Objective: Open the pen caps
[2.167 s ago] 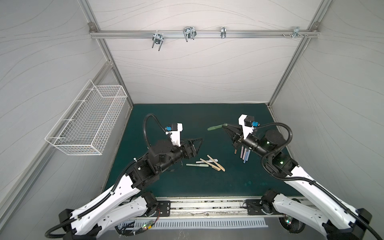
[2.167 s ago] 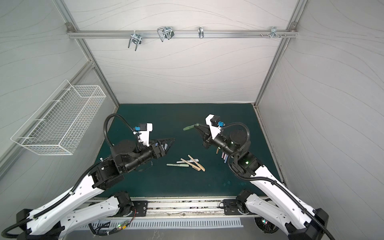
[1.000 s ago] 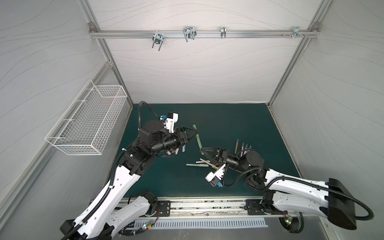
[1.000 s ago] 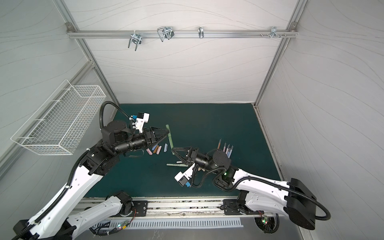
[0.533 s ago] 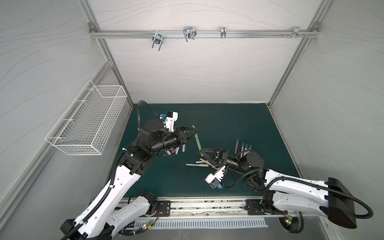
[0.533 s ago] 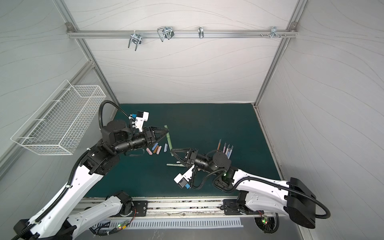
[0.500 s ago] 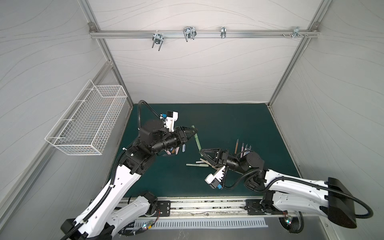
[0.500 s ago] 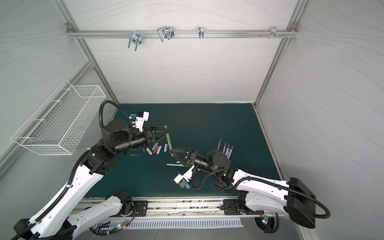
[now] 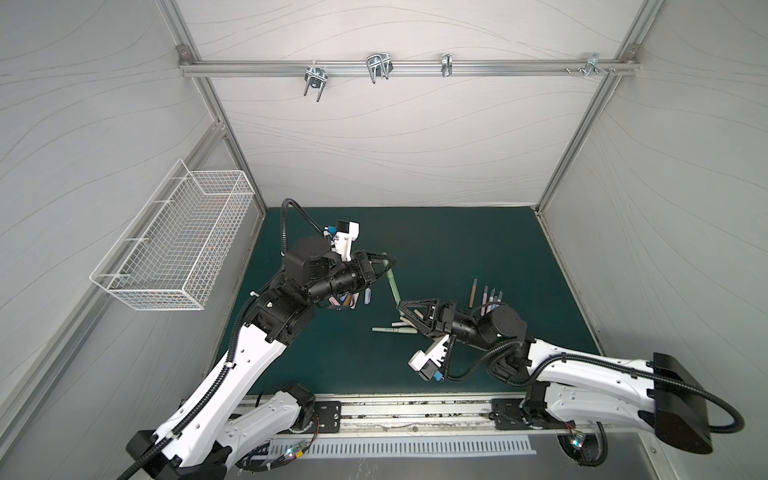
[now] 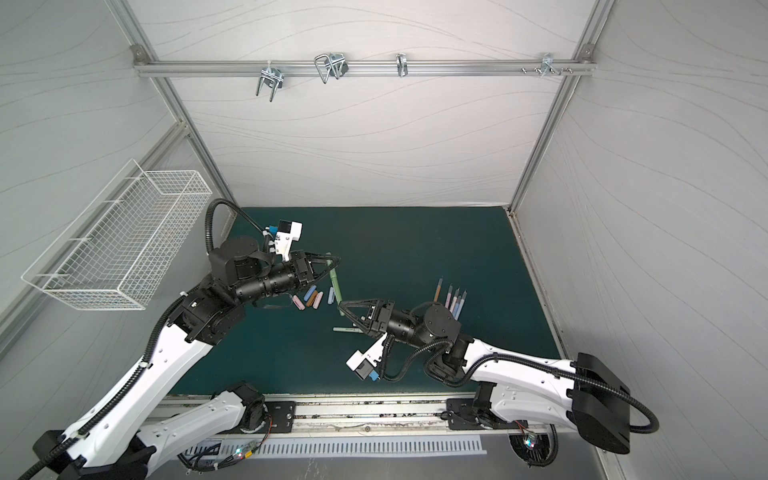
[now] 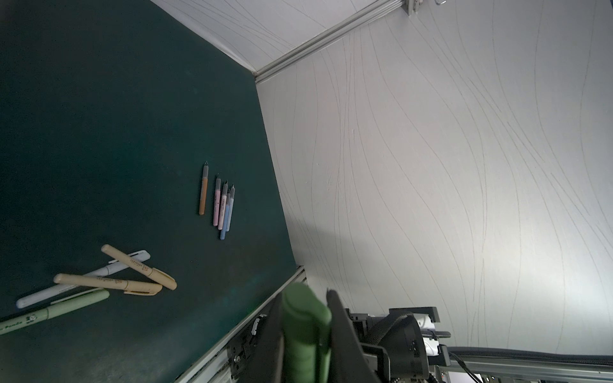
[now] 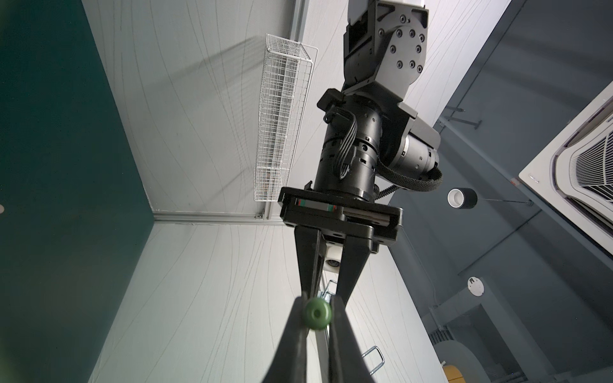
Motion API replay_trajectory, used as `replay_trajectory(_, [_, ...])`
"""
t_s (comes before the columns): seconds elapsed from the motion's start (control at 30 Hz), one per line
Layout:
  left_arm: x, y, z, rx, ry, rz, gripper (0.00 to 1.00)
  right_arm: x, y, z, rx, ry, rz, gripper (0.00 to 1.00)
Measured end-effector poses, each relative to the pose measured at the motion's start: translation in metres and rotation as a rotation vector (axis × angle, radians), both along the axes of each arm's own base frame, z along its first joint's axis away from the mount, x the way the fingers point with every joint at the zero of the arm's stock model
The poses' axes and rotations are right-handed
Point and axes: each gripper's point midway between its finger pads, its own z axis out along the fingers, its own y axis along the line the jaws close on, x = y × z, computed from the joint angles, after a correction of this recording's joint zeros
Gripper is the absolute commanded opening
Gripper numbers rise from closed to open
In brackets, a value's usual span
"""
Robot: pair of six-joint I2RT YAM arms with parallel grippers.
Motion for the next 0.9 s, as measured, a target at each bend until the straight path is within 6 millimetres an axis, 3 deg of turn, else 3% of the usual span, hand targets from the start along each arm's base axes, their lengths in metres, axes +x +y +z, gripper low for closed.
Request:
replay_trajectory(0.17, [0.010,0.009,0.003,0.005,-0.031,0.051,0.03,0.001,-0.003,-0.001,0.019,0.083,0.010,0.47])
replay_trajectory(0.33, [0.025,0.023,-0.003,0.040,-0.093,0.136,0.00,-0.001,-0.022,-0.001,0.050,0.286,0.029,0.60])
replay_trajectory(0.53, [0.046,0.033,-0.024,0.125,-0.211,0.222,0.00,0.000,-0.051,0.021,0.136,0.677,0.075,0.61])
replay_trajectory(0.67, [0.052,0.031,-0.044,0.156,-0.290,0.218,0.00,0.008,-0.058,0.022,0.166,0.976,0.091,0.60])
replay_trajectory(0.9, [0.050,0.027,-0.061,0.130,-0.432,0.191,0.00,0.070,-0.076,0.007,0.267,1.566,0.005,0.60])
